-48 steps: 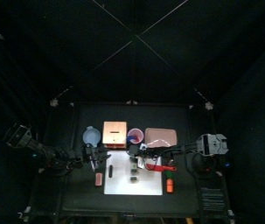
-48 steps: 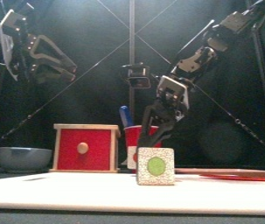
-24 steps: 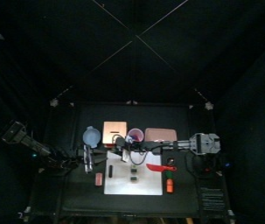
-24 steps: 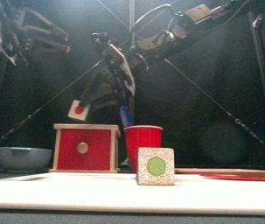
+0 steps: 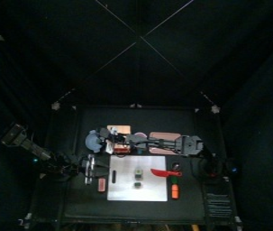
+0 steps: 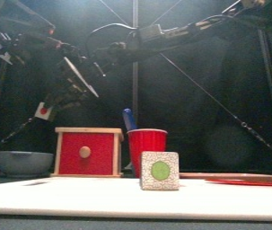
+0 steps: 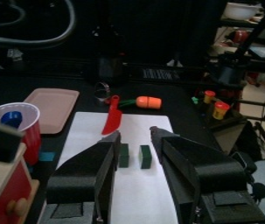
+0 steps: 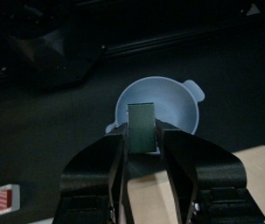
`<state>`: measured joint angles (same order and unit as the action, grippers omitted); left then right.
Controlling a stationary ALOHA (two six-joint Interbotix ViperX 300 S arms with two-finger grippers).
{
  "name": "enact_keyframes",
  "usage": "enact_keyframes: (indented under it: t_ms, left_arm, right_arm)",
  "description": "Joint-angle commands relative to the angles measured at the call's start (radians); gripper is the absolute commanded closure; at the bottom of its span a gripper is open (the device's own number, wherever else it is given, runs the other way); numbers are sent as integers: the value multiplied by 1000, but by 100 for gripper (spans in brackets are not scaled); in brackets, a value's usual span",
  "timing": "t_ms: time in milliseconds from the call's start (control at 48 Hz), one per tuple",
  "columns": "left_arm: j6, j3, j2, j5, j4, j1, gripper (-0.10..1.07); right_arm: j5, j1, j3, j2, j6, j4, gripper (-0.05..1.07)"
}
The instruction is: Place cut sushi roll into bowl
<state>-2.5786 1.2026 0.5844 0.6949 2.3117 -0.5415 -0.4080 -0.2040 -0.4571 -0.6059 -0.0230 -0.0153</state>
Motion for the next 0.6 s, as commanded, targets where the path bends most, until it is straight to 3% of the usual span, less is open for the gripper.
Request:
enact_keyframes:
  t_ms: [0,229,583]
  left_arm:
    - [0,-15,5,-8,21,-5,22]
    - [2,-15,26,-2,31,-5,22]
    - [2,-11,37,0,38,3,22]
  right_arm:
    - [-57,-11,-130,-14,2,-2,35]
    - [-124,-12,-259,-109,-3,0,35]
    - [-110,-46,-275,-153,-6,-2,30]
